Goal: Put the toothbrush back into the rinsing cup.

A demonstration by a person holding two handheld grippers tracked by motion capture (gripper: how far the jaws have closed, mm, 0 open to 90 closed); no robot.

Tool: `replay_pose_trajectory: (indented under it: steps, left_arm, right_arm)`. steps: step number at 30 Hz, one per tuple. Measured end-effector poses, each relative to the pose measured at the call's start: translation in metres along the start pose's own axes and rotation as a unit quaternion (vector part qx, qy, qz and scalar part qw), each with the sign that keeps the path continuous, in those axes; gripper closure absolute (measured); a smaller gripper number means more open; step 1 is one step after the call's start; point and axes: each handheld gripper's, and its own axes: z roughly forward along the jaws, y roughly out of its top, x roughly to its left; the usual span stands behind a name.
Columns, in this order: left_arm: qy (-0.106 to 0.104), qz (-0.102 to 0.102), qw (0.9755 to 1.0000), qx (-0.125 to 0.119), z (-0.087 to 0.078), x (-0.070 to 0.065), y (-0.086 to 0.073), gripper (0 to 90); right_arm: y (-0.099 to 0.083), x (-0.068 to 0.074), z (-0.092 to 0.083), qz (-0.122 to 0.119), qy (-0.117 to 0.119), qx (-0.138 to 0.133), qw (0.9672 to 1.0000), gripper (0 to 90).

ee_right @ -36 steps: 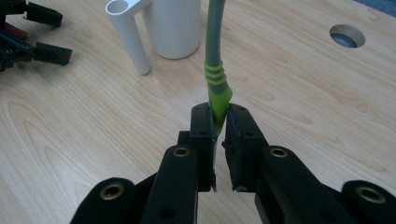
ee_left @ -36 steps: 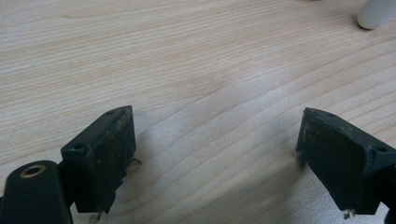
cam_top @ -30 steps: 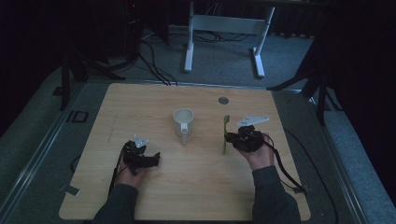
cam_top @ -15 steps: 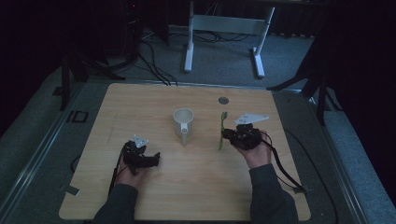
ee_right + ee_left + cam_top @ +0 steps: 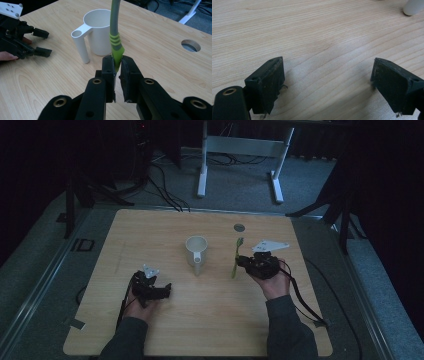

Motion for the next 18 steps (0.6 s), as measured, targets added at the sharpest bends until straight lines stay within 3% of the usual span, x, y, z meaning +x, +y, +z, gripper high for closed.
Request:
replay_pose_trajectory:
  steps: [18]
  left_arm:
    - [0.000,0.000,1.0000,0.000,0.000,0.000,0.000,12.8]
  right_arm:
    - [0.013,0.009,0.003,-0.016,0.010,-0.016,0.9997,81.6]
